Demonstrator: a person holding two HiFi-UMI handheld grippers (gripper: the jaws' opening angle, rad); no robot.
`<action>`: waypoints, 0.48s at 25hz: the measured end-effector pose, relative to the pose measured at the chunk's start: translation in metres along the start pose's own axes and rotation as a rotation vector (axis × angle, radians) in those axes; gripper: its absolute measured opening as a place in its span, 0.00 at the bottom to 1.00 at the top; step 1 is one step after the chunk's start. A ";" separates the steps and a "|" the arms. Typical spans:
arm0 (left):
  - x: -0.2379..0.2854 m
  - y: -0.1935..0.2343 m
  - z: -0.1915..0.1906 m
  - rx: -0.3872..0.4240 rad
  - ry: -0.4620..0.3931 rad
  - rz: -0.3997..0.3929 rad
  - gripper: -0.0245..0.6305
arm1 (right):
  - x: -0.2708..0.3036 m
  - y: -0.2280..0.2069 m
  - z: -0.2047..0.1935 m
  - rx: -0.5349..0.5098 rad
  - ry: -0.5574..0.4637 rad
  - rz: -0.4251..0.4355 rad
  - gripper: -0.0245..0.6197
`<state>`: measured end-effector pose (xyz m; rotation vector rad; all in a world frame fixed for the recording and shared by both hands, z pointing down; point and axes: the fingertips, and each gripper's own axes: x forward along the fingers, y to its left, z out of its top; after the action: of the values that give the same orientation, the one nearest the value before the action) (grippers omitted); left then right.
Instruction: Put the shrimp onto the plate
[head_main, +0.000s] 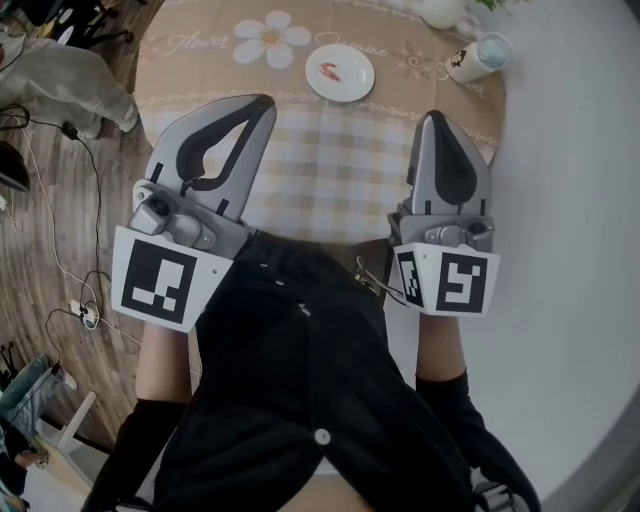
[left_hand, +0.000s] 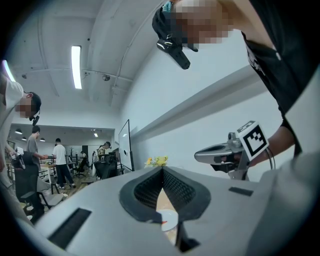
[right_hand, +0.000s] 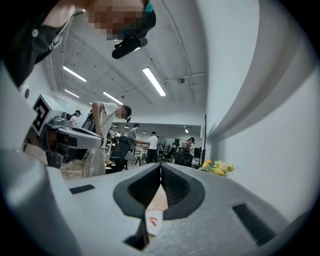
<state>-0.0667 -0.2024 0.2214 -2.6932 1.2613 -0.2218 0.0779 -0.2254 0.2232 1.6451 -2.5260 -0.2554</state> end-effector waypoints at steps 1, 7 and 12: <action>0.000 0.000 0.000 0.000 0.000 0.000 0.04 | 0.000 0.000 0.000 0.000 0.000 0.001 0.04; -0.001 0.000 0.000 0.001 0.003 0.002 0.04 | 0.001 0.002 0.000 0.000 0.002 0.005 0.04; -0.002 0.001 0.000 -0.002 0.000 0.009 0.04 | 0.002 0.004 0.000 0.000 0.003 0.012 0.04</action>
<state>-0.0689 -0.2019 0.2207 -2.6881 1.2743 -0.2201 0.0736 -0.2260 0.2240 1.6284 -2.5326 -0.2517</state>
